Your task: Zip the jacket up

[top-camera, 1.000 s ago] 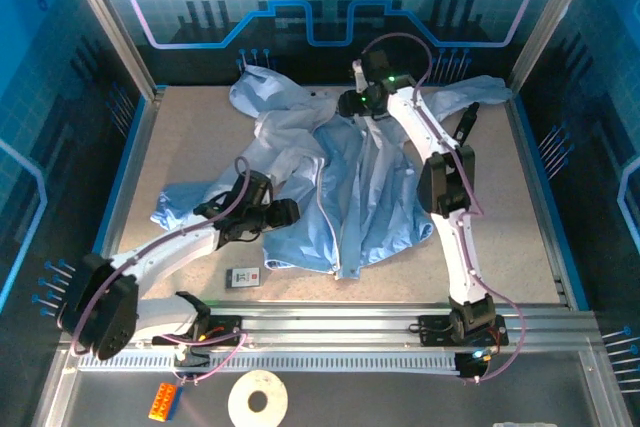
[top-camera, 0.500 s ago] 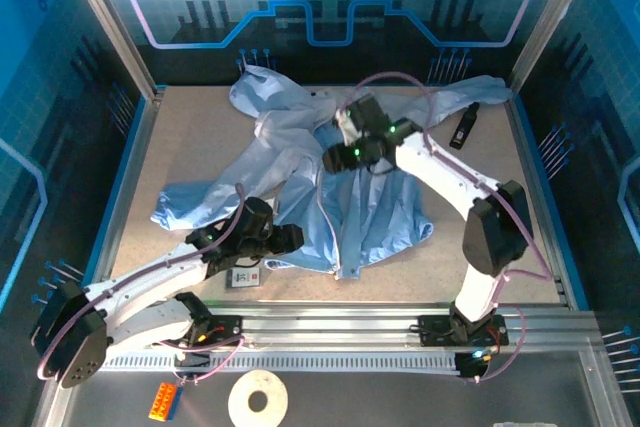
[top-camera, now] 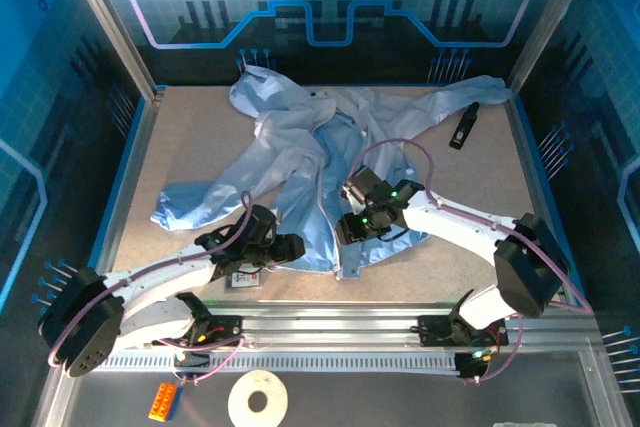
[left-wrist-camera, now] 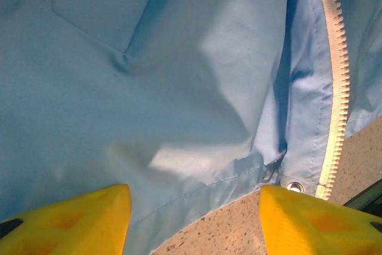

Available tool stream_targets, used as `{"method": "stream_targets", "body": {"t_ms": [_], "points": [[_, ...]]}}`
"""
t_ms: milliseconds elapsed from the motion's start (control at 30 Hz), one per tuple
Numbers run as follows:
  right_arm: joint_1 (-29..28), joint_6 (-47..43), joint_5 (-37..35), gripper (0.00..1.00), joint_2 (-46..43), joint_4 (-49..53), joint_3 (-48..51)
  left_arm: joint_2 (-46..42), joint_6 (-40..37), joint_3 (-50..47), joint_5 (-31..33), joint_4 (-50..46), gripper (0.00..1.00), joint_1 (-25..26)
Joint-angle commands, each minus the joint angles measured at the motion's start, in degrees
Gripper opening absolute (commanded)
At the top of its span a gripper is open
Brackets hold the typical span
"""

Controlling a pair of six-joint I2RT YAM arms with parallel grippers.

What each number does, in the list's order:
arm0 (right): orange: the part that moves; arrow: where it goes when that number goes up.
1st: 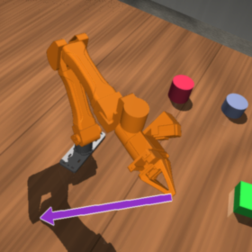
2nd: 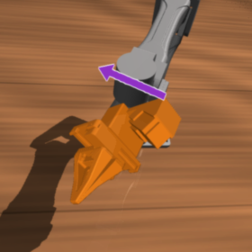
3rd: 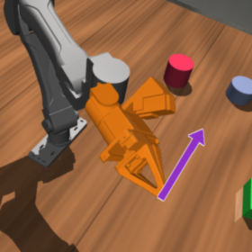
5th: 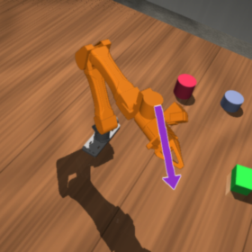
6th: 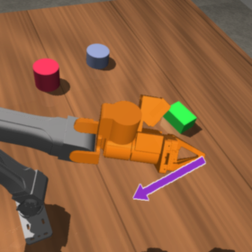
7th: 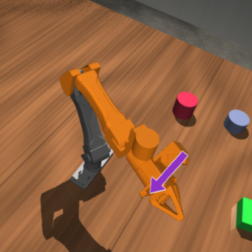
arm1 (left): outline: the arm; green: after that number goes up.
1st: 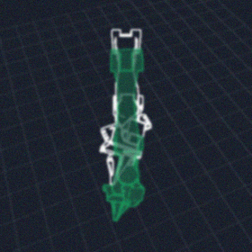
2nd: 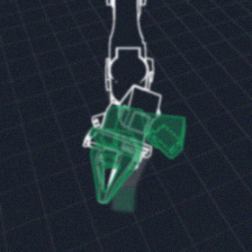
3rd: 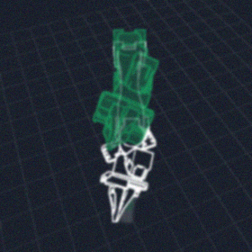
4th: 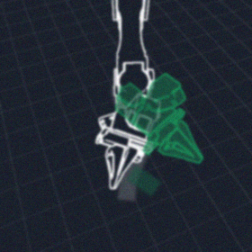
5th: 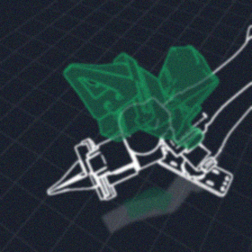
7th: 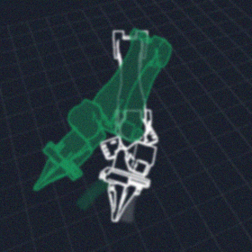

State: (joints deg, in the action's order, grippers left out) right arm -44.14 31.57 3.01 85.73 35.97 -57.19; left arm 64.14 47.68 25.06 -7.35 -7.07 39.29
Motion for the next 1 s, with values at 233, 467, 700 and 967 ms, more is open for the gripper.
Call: {"method": "stream_targets", "body": {"t_ms": [233,467,700,967], "points": [[-3.11,2.35,0.12,0.51,2.65,1.07,-2.32,1.53,-2.42,-0.68,0.47,0.63,0.6,0.48],[-5.25,1.47,2.5,0.44,7.14,-1.65,-1.56,0.27,2.35,-4.09,2.03,3.53,0.6,0.72],[-6.3,1.9,4.26,0.34,7.38,-5.45,0.27,-0.02,2.89,-3.57,1.25,2.73,0.58,0.8],[-7.03,4.81,7.26,0.3,7.43,-12.85,3.52,-2.09,-0.63,0.56,1.55,-2.42,0.58,0.71]]}}
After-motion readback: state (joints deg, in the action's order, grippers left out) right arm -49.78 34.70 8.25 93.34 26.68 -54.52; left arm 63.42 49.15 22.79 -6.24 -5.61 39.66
